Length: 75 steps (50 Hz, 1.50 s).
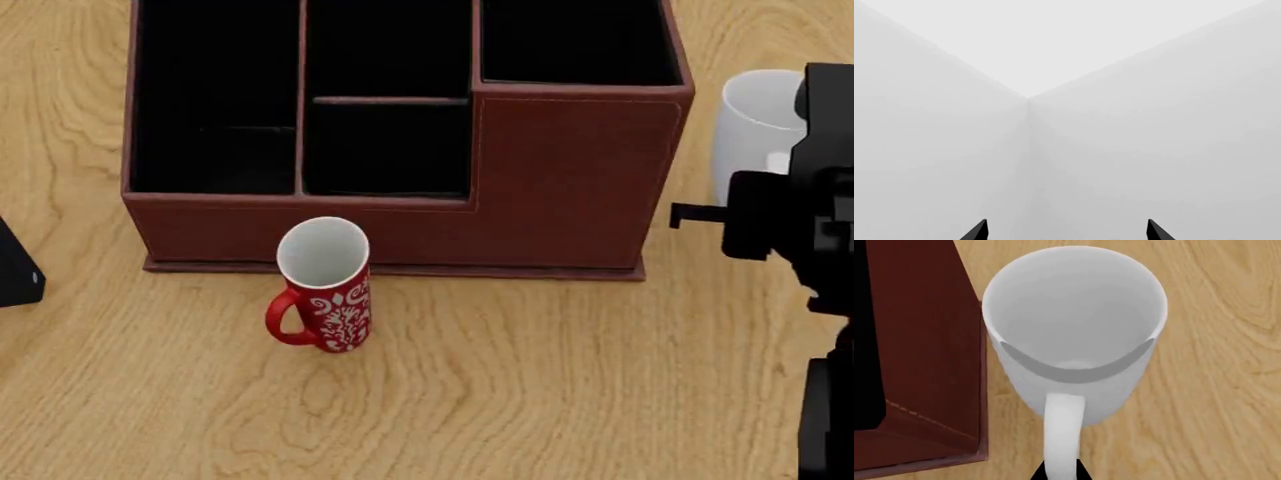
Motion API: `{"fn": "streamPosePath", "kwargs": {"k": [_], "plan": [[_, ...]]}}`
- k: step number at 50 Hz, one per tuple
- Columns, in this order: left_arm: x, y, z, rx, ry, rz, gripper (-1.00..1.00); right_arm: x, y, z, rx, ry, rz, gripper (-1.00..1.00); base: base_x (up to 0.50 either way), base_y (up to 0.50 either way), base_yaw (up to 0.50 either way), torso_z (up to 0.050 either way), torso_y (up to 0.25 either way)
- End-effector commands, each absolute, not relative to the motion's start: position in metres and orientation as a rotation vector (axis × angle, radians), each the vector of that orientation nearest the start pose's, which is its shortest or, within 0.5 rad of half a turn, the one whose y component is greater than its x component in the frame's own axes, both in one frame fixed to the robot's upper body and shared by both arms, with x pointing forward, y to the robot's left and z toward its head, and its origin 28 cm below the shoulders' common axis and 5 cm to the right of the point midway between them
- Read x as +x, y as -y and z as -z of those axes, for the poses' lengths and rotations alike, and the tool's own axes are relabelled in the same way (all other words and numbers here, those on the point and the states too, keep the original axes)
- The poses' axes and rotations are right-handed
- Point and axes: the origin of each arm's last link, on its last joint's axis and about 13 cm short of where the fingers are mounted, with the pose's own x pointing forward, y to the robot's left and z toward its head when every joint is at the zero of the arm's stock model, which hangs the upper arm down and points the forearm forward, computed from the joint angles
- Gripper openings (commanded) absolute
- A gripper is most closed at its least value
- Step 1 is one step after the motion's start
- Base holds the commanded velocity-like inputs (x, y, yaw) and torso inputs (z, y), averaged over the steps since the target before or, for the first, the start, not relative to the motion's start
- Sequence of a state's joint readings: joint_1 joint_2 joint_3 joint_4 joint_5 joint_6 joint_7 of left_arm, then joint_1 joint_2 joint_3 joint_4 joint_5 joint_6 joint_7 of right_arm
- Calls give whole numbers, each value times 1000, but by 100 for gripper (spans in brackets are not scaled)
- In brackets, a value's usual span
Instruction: Pick up the white mug and place it to the right of the caddy.
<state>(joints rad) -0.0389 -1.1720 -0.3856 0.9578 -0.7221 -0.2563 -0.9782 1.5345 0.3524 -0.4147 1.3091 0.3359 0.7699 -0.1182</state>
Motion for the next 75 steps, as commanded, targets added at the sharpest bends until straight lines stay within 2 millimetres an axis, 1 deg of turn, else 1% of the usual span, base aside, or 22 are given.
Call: {"fn": "streamPosePath", "kwargs": {"k": [1, 12, 17, 32, 45, 67, 68, 75], "plan": [[151, -301, -281, 285, 876, -444, 100, 397, 232, -218, -9, -555, 178, -100, 0, 0, 0, 0, 0], [153, -301, -281, 288, 871, -443, 100, 397, 232, -201, -15, -547, 198, -100, 0, 0, 0, 0, 0], [152, -301, -282, 294, 870, -446, 100, 396, 232, -190, -5, -544, 208, -100, 0, 0, 0, 0, 2], [151, -301, -281, 297, 865, -451, 100, 393, 232, -173, 3, -549, 222, -100, 0, 0, 0, 0, 0], [152, -300, -280, 297, 860, -450, 100, 391, 231, -163, 9, -559, 226, -100, 0, 0, 0, 0, 1], [153, -300, -281, 297, 864, -447, 100, 390, 226, -153, 22, -566, 234, -100, 3, 0, 2, 0, -1], [152, -300, -281, 297, 865, -447, 100, 390, 225, -152, 21, -566, 233, 100, 10, 0, 3, 0, 0], [151, -300, -281, 294, 867, -446, 100, 391, 223, -151, 29, -567, 233, 100, 0, 0, 0, 0, 0]]}}
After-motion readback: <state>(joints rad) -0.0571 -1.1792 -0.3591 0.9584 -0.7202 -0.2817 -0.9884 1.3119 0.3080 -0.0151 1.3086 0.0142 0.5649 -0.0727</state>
